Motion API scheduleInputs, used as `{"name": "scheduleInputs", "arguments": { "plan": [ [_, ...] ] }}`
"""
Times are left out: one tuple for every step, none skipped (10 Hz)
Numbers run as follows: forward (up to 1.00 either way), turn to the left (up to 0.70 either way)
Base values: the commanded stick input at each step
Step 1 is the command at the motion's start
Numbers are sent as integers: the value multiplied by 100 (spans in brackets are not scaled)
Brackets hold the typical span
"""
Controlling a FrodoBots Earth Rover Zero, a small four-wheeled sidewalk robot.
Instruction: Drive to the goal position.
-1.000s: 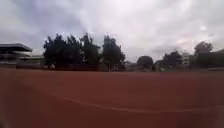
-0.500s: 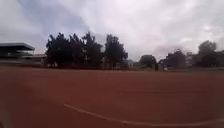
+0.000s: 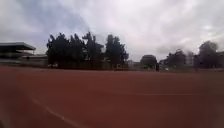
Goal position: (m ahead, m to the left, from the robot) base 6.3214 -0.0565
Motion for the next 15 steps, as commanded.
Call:
{"name": "scheduleInputs", "arguments": {
  "plan": [
    [70,12],
    [70,1],
    [70,0],
    [70,0],
    [70,0],
    [70,0],
    [70,0],
    [70,0],
    [70,0],
    [70,0],
    [70,0],
    [70,0],
    [70,0],
    [70,0],
    [70,0]
  ]
}}
